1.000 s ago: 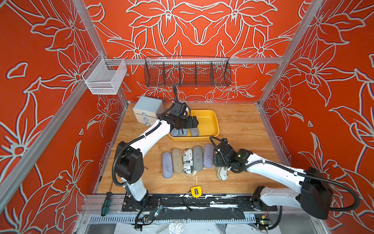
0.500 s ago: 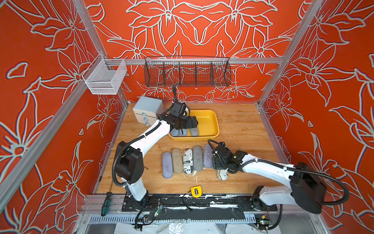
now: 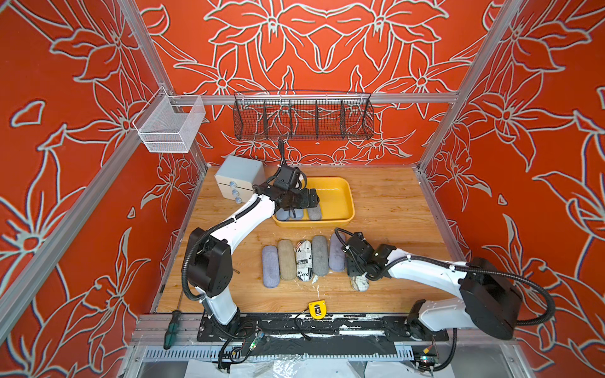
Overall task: Put the glasses cases into the storage boxes
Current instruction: Pick up the glasses case at the center of the board, then place the glasses case in the storage box.
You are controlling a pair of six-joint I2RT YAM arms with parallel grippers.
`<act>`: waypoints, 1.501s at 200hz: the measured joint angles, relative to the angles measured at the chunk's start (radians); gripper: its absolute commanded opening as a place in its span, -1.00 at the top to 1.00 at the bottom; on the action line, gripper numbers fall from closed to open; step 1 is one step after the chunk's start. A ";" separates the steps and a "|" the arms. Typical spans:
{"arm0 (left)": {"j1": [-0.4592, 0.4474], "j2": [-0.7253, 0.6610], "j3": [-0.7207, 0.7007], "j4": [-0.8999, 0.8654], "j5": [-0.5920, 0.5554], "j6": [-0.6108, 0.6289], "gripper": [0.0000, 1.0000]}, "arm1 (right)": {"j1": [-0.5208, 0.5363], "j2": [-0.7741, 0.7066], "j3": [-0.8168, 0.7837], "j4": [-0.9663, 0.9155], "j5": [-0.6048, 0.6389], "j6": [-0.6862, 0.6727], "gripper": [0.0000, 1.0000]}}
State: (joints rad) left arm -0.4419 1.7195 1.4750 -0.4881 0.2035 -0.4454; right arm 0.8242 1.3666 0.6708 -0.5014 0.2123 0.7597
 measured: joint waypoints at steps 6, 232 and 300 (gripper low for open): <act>0.000 0.000 0.000 0.000 0.000 0.000 -0.86 | 0.000 0.000 0.000 -0.001 0.000 0.000 -0.24; 0.005 -0.406 -0.384 0.062 -0.114 -0.084 -0.86 | -0.219 0.300 0.724 0.061 -0.030 -0.365 -0.21; 0.005 -0.666 -0.559 0.062 -0.185 -0.105 -0.87 | -0.269 0.599 0.987 0.094 -0.097 -0.447 -0.20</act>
State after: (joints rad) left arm -0.4374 1.0534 0.9161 -0.4263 0.0189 -0.5507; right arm 0.5556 1.9656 1.6577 -0.4076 0.1158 0.3122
